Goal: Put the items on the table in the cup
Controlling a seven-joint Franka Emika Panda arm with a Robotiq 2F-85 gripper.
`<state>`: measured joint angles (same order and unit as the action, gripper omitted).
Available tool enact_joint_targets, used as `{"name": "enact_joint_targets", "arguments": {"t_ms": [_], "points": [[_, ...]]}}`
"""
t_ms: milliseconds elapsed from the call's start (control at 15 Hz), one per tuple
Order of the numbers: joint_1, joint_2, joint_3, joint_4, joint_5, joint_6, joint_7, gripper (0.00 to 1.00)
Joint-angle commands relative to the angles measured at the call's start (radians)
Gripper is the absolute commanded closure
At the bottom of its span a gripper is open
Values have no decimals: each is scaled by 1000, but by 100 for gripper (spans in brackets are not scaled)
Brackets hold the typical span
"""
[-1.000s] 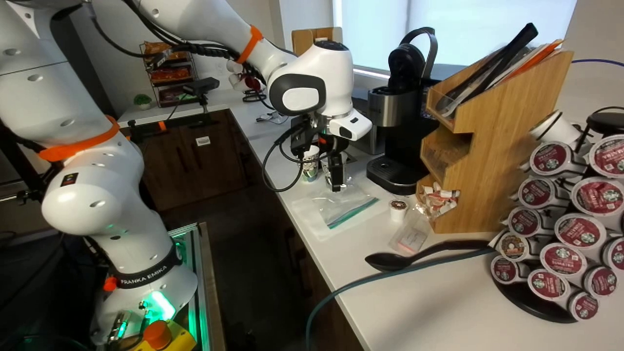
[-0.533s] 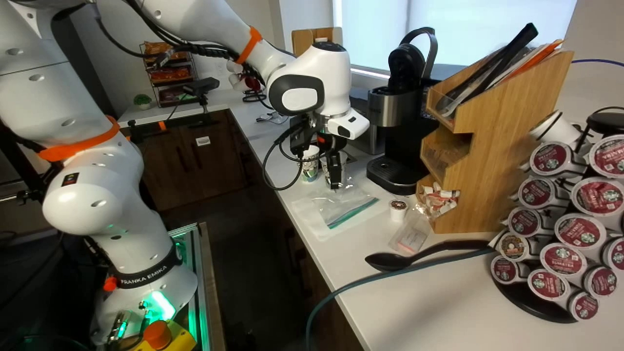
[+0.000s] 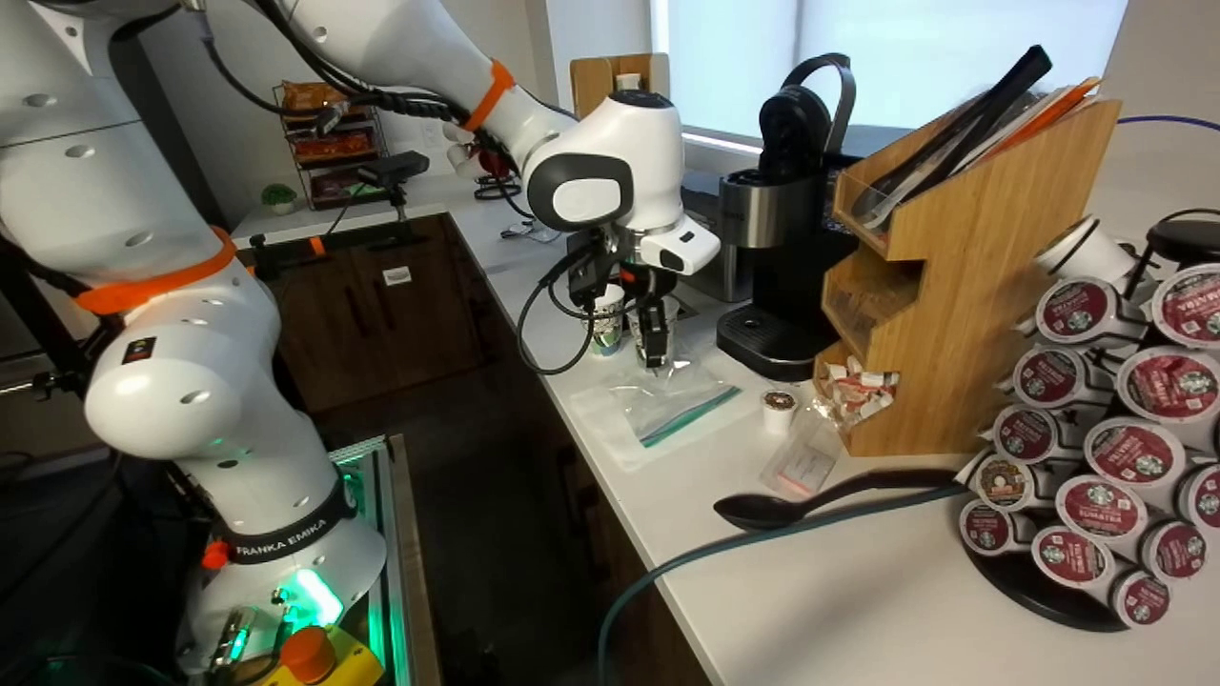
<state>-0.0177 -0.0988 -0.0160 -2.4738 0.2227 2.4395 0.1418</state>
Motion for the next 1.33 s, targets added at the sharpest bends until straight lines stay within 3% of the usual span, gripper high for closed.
{"name": "enact_joint_targets", "arguments": {"t_ms": [0,67,200,333,600,667,867,1267], "points": [[11,17,8,-14,23,57,18,53],[12,20,10,-14,25,61,18,72],[13,25,11,-13,27,68,19,80],[14,26,12,-12,27,67,22,97],[12,27,13,-8,19,53,32,100],[12,27,13,-9,17,54,33,74],[11,28,13,-8,11,52,37,60],[11,12,13,-19,13,46,49,14]]}}
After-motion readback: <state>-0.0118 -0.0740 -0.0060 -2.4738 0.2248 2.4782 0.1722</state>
